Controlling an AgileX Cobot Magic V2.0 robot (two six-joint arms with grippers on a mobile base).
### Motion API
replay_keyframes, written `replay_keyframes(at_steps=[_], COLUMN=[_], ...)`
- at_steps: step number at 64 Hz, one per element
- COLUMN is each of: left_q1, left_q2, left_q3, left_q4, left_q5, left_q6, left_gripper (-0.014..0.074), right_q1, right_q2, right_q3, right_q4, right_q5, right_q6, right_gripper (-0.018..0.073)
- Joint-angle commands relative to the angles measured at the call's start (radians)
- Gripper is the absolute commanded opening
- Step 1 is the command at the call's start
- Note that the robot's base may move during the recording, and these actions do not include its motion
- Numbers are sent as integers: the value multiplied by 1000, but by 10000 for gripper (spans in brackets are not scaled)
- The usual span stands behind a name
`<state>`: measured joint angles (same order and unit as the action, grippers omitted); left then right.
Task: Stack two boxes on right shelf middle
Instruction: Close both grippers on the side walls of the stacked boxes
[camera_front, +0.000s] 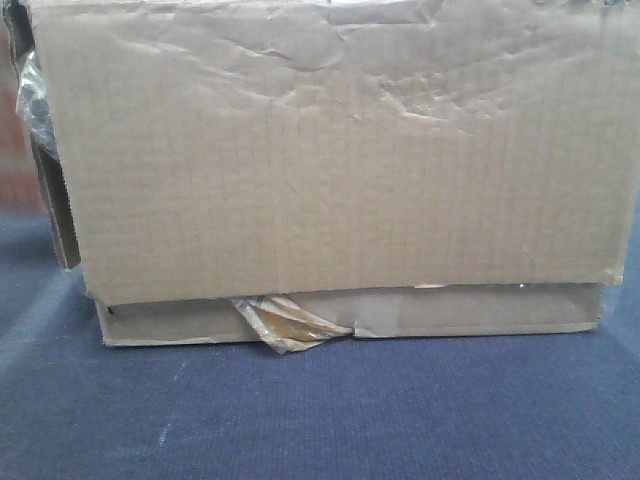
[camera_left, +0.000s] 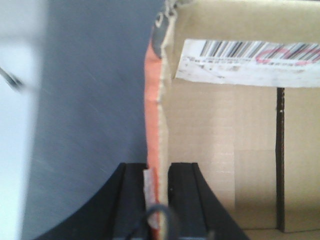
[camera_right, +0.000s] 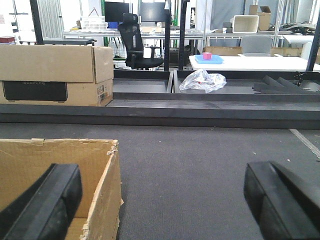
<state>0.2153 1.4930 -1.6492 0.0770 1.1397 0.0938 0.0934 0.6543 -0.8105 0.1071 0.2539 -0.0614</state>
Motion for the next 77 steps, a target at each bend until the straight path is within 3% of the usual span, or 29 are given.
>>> replay_keyframes(at_steps=[1, 9, 18, 27, 32, 45, 55, 64, 77], left_q1=[-2, -2, -9, -105, -212, -410, -552, -620, -640], left_q2=[-84, -154, -196, -201, -186, -90, 30, 133, 245], left_q3=[-59, -148, -240, -295, -295, -295, -295, -295, -295], left_q4=[-6, -86, -283, -428, -428, -389, -205, -94, -88], left_q5=[-14, -14, -12, -11, -27, -30, -40, -54, -92], left_q6=[-48, -54, -54, -59, -114, -190, -283, -357, -407], left_gripper=[-111, -111, -111, -111, -111, -111, -111, -111, -111], right_q1=[2, 2, 2, 2, 2, 2, 2, 2, 2], right_q2=[5, 5, 5, 5, 5, 5, 5, 5, 5], right_q3=[-7, -7, -7, -7, -7, -7, -7, -7, -7], right_q4=[-7, -7, -7, -7, -7, -7, -7, -7, -7], right_q5=[-14, -14, -14, -14, -14, -14, -14, -14, -25], right_q6=[-1, -1, -1, -1, -1, -1, -1, -1, -1], right_gripper=[559, 559, 559, 559, 559, 559, 559, 559, 559])
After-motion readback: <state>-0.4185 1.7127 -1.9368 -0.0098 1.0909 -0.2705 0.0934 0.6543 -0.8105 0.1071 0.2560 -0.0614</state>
